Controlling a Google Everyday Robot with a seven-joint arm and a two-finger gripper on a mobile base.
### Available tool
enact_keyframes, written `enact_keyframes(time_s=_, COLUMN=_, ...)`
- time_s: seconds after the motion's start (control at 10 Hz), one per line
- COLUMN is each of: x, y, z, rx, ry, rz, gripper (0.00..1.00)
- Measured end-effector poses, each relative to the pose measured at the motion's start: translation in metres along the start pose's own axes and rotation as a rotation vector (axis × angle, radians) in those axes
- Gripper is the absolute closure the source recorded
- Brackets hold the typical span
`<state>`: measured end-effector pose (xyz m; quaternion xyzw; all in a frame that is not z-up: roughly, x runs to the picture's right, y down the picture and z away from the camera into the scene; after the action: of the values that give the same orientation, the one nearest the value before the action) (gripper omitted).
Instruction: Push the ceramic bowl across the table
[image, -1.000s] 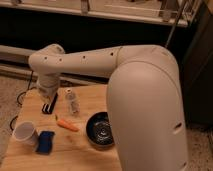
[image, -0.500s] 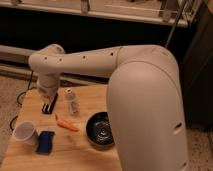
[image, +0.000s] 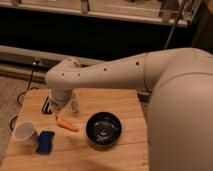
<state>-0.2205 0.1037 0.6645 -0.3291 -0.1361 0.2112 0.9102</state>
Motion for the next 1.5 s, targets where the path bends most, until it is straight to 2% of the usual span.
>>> enact_keyframes(time_s=0.1, x=0.024, y=0.014, z=0.002, rx=-0.004, ry=-0.022, rz=0.018, gripper=0.94)
enact_keyframes(time_s=0.3, x=0.073, y=0.033, z=0.007, rx=-0.018, ry=-0.038, rz=0.076, gripper=0.94)
enact_keyframes(time_s=0.4, x=0.096, y=0.042, z=0.011, rx=-0.027, ry=-0.039, rz=0.109, gripper=0.94)
enact_keyframes(time_s=0.6, x=0.127, y=0.055, z=0.018, rx=-0.045, ry=-0.027, rz=0.152, gripper=0.94)
enact_keyframes(time_s=0.8, x=0.164, y=0.065, z=0.028, rx=-0.066, ry=0.011, rz=0.208, gripper=0.94)
enact_keyframes(time_s=1.3, x=0.219, y=0.08, z=0.043, rx=-0.121, ry=0.107, rz=0.295, gripper=0.94)
enact_keyframes(time_s=1.5, x=0.252, y=0.084, z=0.046, rx=-0.135, ry=0.147, rz=0.353, gripper=0.94)
